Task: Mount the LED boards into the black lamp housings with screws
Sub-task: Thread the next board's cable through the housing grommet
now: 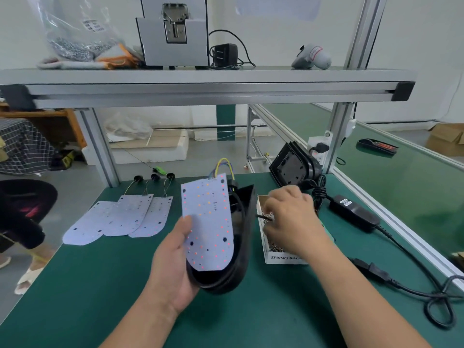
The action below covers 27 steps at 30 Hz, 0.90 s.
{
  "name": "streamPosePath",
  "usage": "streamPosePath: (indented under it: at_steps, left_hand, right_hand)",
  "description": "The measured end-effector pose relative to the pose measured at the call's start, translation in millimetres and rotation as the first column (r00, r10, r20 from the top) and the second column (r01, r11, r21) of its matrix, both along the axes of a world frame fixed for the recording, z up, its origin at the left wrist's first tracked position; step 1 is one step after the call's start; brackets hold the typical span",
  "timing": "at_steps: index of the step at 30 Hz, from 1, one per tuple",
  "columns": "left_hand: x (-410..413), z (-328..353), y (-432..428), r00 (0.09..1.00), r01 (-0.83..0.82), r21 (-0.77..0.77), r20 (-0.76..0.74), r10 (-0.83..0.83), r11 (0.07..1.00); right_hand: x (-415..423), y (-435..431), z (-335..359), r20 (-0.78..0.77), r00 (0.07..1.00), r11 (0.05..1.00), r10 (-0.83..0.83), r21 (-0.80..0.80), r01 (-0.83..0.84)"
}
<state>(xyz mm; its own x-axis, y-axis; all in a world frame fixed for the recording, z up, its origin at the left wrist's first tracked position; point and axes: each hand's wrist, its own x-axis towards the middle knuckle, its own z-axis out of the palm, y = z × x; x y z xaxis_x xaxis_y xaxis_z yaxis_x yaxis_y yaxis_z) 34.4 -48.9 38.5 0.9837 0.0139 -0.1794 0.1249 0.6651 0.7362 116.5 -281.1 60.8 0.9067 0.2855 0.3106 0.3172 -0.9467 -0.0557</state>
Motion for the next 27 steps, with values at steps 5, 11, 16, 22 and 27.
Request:
streamPosePath:
  at_steps: [5, 11, 16, 22, 27]
  left_hand:
    - [-1.4, -2.1, -2.9, 0.997, 0.069, -0.042, 0.033, -0.068, 0.997]
    - [0.7, 2.3, 5.3, 0.998, 0.044, -0.182, 0.056, -0.035, 0.982]
    - [-0.1, 3.5, 13.2, 0.995, 0.027, -0.218, 0.097, -0.006, 0.975]
    - [-1.5, 5.0, 5.5, 0.973, 0.229, -0.158, 0.05, -0.223, 0.961]
    - [-2.2, 2.5, 6.3, 0.957, 0.289, -0.056, 0.046, -0.287, 0.956]
  right_hand:
    - [-10.6, 22.9, -2.9, -0.153, 0.936, 0.911, 0.317, 0.323, -0.256]
    - [-8.0, 16.8, 0.4, 0.088, 0.978, 0.951, 0.19, 0.232, -0.206]
    - [-13.1, 22.6, 2.4, 0.062, 0.974, 0.942, 0.216, 0.248, -0.224]
    - [-6.4, 23.6, 2.2, -0.011, 0.996, 0.977, 0.085, 0.198, -0.081]
    - [-3.9, 23.0, 8.7, -0.138, 0.979, 0.953, 0.148, 0.286, -0.103]
